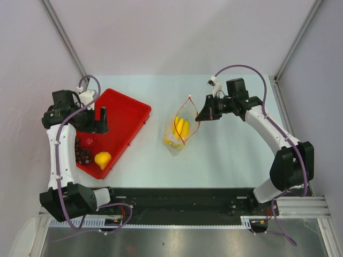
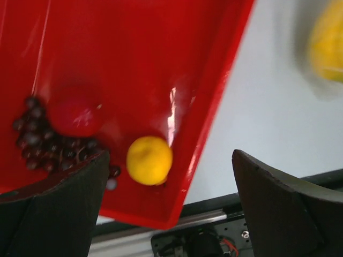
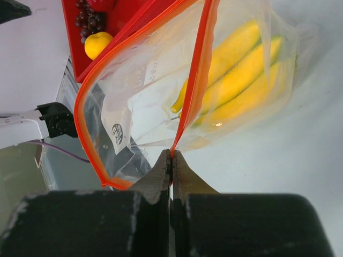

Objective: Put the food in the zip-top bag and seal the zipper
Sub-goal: Pick up the fake fruit from the bin, then place the fake fruit in the zipper food storage bag.

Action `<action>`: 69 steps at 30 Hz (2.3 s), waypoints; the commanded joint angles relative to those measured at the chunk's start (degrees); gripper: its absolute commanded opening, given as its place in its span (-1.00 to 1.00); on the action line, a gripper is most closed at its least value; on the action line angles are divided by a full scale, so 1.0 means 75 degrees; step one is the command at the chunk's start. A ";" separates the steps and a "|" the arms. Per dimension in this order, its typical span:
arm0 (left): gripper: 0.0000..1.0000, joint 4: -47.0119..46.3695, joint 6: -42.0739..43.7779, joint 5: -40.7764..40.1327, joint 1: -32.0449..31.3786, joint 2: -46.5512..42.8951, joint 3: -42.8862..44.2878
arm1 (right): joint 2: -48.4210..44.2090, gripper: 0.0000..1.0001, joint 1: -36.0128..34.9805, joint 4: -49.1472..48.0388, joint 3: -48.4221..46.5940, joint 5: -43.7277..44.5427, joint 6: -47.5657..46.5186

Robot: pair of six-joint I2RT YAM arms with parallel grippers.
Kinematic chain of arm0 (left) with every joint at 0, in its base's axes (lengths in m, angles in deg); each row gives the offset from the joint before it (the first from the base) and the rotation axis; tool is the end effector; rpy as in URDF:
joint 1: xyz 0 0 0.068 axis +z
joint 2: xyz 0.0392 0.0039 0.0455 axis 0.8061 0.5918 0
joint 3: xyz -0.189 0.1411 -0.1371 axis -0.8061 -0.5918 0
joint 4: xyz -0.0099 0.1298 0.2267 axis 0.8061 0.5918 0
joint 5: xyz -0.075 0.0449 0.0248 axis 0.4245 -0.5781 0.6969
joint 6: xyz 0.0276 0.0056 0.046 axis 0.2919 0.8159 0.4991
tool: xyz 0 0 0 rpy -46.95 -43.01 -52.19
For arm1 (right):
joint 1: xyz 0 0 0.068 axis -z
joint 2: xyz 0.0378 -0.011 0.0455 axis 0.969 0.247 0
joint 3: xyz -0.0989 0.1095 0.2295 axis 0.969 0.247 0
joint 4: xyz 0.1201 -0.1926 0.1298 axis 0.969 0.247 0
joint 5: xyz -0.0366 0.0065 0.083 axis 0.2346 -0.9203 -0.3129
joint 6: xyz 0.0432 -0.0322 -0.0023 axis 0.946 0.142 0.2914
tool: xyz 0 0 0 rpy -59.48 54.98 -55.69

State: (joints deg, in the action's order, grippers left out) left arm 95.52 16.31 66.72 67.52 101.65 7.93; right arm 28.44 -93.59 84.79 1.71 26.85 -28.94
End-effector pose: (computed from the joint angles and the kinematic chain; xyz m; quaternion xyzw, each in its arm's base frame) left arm 0.2226 0.0417 0.3698 0.0879 0.9357 -0.0851 0.3310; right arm 0.3148 0.1283 0.3133 -0.2047 0.8360 0.4332 0.2676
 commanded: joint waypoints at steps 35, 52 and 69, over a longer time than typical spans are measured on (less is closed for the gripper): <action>0.67 -0.3250 -0.3396 -0.3878 0.1968 0.3589 -0.2512 | 0.0205 -1.00 0.0381 -0.0083 -0.0547 0.0283 -0.0146; -1.00 -0.2032 -0.2916 -0.2155 0.1852 0.0944 -0.1927 | 0.0193 -1.00 0.0335 -0.0153 -0.0547 0.0166 -0.0076; -1.00 -0.3167 -0.3161 0.0293 -0.3221 -0.0231 0.1495 | 0.0380 -1.00 -0.0439 -0.0996 -0.0559 0.0014 0.0778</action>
State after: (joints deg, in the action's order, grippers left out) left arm 77.27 -5.11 61.41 50.80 97.67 13.68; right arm 30.43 -95.86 81.68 0.00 27.90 -26.64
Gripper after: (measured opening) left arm 0.056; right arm 0.009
